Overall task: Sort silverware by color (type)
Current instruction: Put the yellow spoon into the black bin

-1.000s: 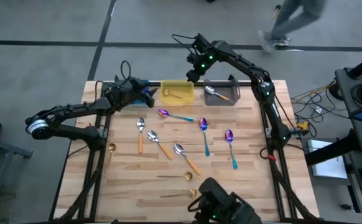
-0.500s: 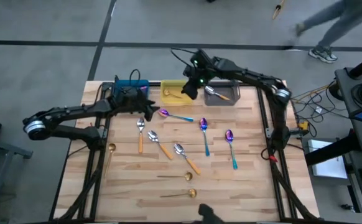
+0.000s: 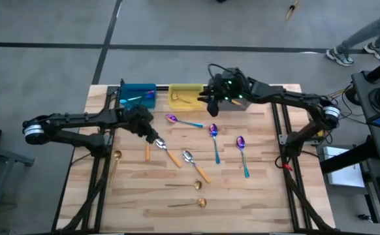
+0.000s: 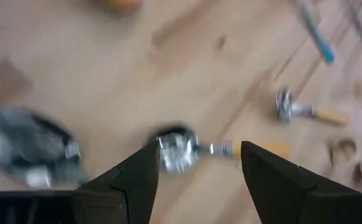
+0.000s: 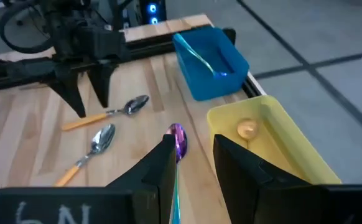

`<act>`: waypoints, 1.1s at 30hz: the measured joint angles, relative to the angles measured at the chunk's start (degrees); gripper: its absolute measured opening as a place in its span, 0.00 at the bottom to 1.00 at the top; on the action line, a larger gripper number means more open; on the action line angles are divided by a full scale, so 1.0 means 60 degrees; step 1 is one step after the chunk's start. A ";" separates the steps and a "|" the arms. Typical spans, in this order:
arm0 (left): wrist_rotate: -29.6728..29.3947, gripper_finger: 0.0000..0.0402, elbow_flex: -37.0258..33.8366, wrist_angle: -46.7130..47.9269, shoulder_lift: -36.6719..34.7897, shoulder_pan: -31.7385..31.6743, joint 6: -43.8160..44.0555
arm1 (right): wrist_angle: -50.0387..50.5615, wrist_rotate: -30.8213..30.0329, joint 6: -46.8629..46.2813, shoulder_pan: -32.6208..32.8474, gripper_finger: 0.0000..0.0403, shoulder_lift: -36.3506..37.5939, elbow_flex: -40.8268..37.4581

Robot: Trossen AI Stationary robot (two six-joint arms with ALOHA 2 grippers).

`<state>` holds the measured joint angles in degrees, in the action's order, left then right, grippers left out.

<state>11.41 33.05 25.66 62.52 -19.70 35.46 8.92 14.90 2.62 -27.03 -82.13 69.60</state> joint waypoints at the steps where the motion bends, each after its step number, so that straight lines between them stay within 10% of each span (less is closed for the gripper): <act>1: -0.0017 0.51 0.0163 0.0458 -0.0015 0.0157 0.0141 | -0.0173 0.0000 0.0038 0.0004 0.25 0.0197 -0.0225; 10: -0.1341 0.51 0.0996 0.3451 0.0021 0.0985 0.0989 | -0.1551 -0.0018 0.0608 0.0004 0.24 0.1765 -0.1759; 33: -0.3298 0.51 -0.0735 0.1007 0.0085 0.1271 0.3086 | -0.2721 -0.0011 0.0083 0.0004 0.21 0.2102 -0.2797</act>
<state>-8.38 28.64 31.70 63.02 -12.07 53.98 -7.41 14.83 3.11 -27.00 -69.52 52.82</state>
